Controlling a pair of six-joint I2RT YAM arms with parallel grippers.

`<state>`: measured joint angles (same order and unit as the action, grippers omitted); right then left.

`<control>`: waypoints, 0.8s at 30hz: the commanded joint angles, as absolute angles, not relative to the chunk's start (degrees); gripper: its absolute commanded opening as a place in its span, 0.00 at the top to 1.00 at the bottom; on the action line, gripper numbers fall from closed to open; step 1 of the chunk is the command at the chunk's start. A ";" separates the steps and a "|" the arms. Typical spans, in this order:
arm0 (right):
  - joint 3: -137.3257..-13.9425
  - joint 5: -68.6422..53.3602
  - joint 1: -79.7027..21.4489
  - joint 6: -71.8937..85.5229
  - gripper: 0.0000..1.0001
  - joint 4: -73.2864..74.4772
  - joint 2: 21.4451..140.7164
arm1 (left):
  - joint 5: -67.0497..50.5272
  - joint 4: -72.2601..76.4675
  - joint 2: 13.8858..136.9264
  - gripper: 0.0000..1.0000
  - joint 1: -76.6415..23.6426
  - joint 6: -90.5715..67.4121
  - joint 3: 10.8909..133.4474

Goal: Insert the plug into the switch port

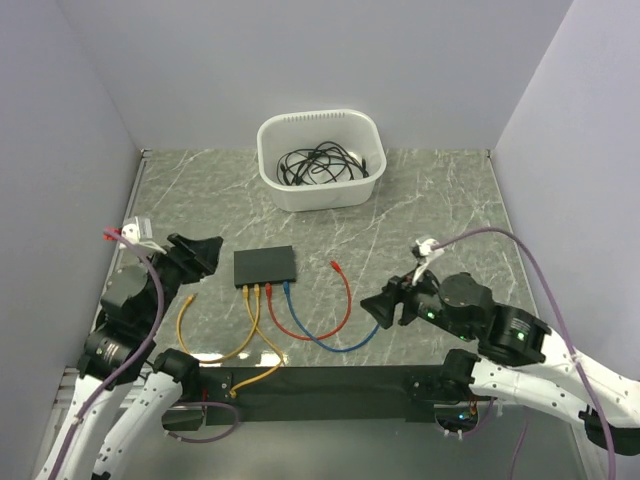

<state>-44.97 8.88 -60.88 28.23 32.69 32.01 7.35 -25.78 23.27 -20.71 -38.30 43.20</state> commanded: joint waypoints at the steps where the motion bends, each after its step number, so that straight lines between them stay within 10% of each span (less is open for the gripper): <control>1: -46.32 13.10 -61.26 28.04 0.26 36.83 25.87 | 8.34 -29.98 19.71 0.29 -20.83 -30.94 43.34; 24: -45.09 13.19 -61.17 28.21 0.25 35.68 21.01 | 8.52 -28.92 13.01 0.28 -20.83 -31.11 40.87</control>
<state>-44.88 13.45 -60.88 28.67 36.56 20.67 7.84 -29.02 12.60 -20.73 -32.12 41.04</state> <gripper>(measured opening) 0.744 0.722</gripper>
